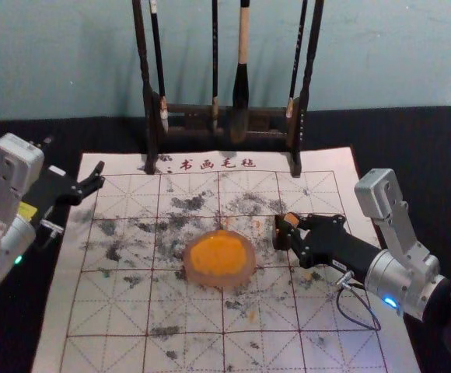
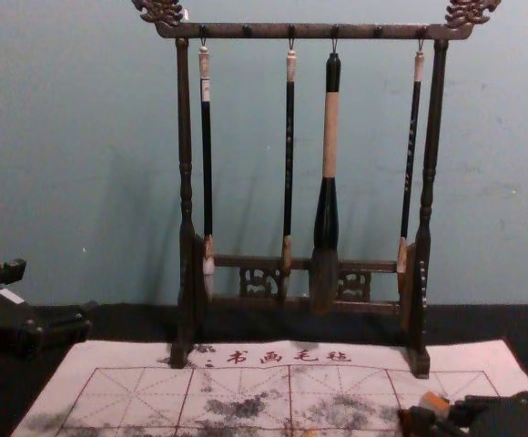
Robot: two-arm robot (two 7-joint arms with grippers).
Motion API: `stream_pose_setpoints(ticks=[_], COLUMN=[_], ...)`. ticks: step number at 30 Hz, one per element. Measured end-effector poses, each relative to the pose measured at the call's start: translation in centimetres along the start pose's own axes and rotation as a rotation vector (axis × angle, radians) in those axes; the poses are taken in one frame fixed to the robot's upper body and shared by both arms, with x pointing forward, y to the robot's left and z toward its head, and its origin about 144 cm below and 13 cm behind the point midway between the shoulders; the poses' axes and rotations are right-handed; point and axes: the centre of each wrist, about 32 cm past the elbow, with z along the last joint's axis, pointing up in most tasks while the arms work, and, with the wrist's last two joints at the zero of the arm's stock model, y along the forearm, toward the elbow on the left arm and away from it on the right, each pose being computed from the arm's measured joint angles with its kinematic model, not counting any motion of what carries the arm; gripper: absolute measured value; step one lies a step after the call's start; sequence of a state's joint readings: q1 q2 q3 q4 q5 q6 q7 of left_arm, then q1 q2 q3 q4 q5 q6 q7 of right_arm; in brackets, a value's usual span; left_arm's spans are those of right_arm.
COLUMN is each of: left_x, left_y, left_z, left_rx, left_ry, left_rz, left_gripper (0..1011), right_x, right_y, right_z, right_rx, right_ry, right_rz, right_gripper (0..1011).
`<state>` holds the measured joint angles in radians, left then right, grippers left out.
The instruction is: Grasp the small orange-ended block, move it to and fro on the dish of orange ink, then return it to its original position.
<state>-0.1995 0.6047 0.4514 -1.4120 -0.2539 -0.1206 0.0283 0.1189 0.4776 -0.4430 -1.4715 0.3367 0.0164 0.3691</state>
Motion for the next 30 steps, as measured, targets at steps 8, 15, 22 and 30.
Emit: stream_pose_setpoints(ticks=[8,15,22,30], left_x=[0.0,0.0,0.0,0.0], left_y=[0.0,0.0,0.0,0.0], left_z=[0.0,0.0,0.0,0.0], left_rx=[0.0,0.0,0.0,0.0], left_ry=[0.0,0.0,0.0,0.0], left_rz=[0.0,0.0,0.0,0.0], left_gripper=[1001,1001,1001,1001], right_x=[0.1,0.3,1.0,2.4], right_y=[0.0,-0.4,-1.3,-0.8], right_z=[0.3,1.6,4.0,6.8], right_rx=[0.022,0.048,0.059,0.071], right_ry=[0.012,0.012,-0.01,-0.019], right_rz=[-0.013,-0.025,-0.027,0.004], right_gripper=[109,109,109,109])
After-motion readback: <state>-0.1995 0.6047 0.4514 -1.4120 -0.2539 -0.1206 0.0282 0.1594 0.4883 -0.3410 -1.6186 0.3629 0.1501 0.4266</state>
